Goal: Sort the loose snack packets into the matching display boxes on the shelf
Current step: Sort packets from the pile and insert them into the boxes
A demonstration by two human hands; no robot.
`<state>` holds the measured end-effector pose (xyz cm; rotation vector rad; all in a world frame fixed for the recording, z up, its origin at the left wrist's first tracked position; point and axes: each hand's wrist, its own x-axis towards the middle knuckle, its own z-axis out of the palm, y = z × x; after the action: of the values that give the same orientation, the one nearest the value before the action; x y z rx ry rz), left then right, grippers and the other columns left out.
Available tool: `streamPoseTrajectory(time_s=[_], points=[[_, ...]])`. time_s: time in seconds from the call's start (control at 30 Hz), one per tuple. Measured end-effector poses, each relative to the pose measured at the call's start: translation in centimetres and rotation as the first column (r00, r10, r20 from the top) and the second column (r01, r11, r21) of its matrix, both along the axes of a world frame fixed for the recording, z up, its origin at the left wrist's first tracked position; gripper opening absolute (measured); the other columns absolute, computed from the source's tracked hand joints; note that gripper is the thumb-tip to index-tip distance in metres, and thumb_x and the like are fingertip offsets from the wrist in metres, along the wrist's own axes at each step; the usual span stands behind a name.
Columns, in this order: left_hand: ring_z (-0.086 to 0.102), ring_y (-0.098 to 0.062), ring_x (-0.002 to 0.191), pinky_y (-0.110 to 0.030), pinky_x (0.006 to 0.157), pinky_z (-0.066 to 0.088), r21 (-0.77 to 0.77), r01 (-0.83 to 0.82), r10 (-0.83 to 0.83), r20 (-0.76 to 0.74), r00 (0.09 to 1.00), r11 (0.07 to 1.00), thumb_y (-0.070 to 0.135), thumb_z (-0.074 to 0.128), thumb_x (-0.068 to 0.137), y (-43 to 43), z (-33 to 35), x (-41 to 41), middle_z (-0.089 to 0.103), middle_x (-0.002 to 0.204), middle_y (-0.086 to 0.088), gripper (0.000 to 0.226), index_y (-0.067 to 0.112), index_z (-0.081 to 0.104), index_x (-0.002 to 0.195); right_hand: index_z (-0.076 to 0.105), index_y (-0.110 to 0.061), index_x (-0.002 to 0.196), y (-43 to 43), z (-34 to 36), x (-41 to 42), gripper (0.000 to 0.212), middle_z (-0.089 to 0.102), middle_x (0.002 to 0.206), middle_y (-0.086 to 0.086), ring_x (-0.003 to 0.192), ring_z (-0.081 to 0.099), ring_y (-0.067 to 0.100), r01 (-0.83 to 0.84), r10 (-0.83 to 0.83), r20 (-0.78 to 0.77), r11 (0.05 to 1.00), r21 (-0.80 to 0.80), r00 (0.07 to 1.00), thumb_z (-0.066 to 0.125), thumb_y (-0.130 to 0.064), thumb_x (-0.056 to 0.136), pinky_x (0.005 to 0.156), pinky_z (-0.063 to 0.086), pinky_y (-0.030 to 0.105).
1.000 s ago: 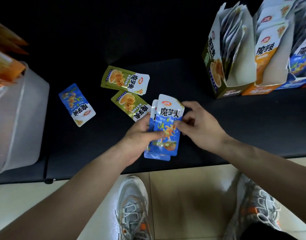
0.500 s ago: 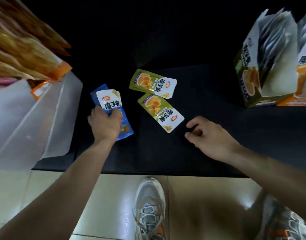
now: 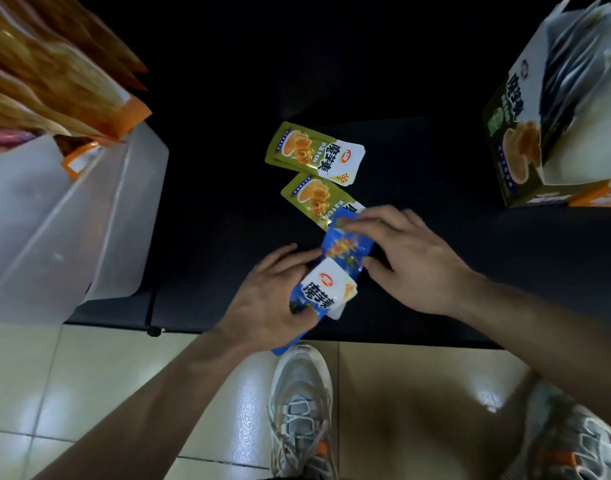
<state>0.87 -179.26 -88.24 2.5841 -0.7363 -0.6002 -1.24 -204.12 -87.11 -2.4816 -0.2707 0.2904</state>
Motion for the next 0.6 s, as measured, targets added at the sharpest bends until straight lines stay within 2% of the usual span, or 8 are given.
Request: streamPoseTrajectory(time_s=[0.07,0.13,0.23,0.3,0.37,0.43,0.5,0.6], points=[[0.021,0.001,0.146,-0.020,0.116,0.025,-0.026,0.077,-0.077,-0.020,0.997,0.997,0.049,0.048,0.074,-0.7,0.0,-0.2,0.043,0.148,0.025,0.064,0.019,0.062,0.129,0.025,-0.035,0.155,0.2,-0.2,0.3,0.064,0.019,0.160,-0.015,0.142,0.020,0.015,-0.207,0.213,0.007,0.958,-0.200,0.977,0.053,-0.029,0.097,0.112,0.029,0.038],[0.029,0.006,0.137,-0.010,0.110,0.025,-0.076,0.053,-0.056,-0.030,0.998,0.996,0.043,0.056,0.075,-1.1,0.1,-0.1,0.047,0.135,0.027,0.059,0.018,0.062,0.127,0.013,-0.039,0.156,0.2,-0.9,0.3,0.073,0.008,0.164,-0.019,0.147,0.008,0.014,-0.296,0.290,-0.069,0.903,-0.312,0.955,0.054,-0.036,0.096,0.114,0.023,0.038],[0.053,-0.002,0.108,-0.016,0.088,0.044,-0.119,-0.236,0.217,-0.149,0.965,0.964,0.031,0.068,0.077,-1.2,0.5,0.4,0.055,0.110,0.019,0.039,0.023,0.062,0.114,0.025,-0.036,0.152,-0.3,-1.2,-0.1,0.077,0.026,0.156,-0.013,0.140,0.022,0.018,-0.230,0.233,-0.037,0.903,-0.362,0.972,0.063,-0.053,0.088,0.111,0.027,0.038],[0.067,-0.005,0.089,-0.027,0.072,0.055,-0.142,-0.482,0.426,-0.304,0.852,0.864,0.019,0.073,0.083,-1.1,0.7,0.8,0.067,0.098,0.012,0.024,0.027,0.061,0.102,0.032,-0.033,0.148,-0.8,-0.6,0.0,0.080,0.038,0.143,-0.006,0.131,0.031,0.020,-0.153,0.150,-0.043,0.885,-0.440,0.988,0.064,-0.064,0.082,0.107,0.028,0.039],[0.072,-0.003,0.077,-0.022,0.061,0.055,-0.197,-0.681,0.547,-0.458,0.700,0.706,0.011,0.071,0.088,-1.1,0.5,1.1,0.074,0.094,0.007,0.023,0.027,0.065,0.103,0.043,-0.036,0.138,-1.3,0.0,0.3,0.071,0.048,0.128,-0.005,0.121,0.039,0.020,-0.104,0.080,-0.069,0.849,-0.518,0.994,0.063,-0.069,0.079,0.101,0.031,0.038],[0.074,-0.005,0.076,-0.023,0.061,0.057,-0.229,-0.780,0.591,-0.540,0.599,0.582,0.010,0.070,0.090,-1.2,0.4,1.4,0.076,0.092,0.006,0.023,0.024,0.066,0.109,0.055,-0.037,0.112,-2.0,0.8,0.5,0.040,0.060,0.110,-0.010,0.103,0.053,0.016,-0.008,-0.050,-0.136,0.918,-0.398,0.989,0.067,-0.059,0.082,0.084,0.040,0.032],[0.076,-0.012,0.082,-0.038,0.075,0.061,-0.234,-0.819,0.589,-0.596,0.546,0.524,0.011,0.072,0.089,-1.4,0.0,1.6,0.077,0.094,0.004,0.025,0.020,0.067,0.111,0.058,-0.027,0.088,-2.8,1.2,0.6,0.020,0.066,0.087,-0.007,0.081,0.062,0.015,0.210,-0.219,-0.302,0.976,-0.060,0.928,0.072,-0.042,0.086,0.064,0.044,0.028],[0.075,-0.026,0.093,-0.053,0.090,0.058,-0.251,-0.862,0.508,-0.722,0.470,0.440,0.009,0.080,0.079,-2.3,-0.1,1.3,0.078,0.102,-0.005,0.037,0.014,0.067,0.114,0.064,-0.011,0.092,-3.3,1.2,0.1,0.020,0.074,0.090,0.007,0.083,0.073,0.025,0.495,-0.263,-0.518,0.779,0.384,0.814,0.075,-0.026,0.087,0.071,0.060,0.038]])
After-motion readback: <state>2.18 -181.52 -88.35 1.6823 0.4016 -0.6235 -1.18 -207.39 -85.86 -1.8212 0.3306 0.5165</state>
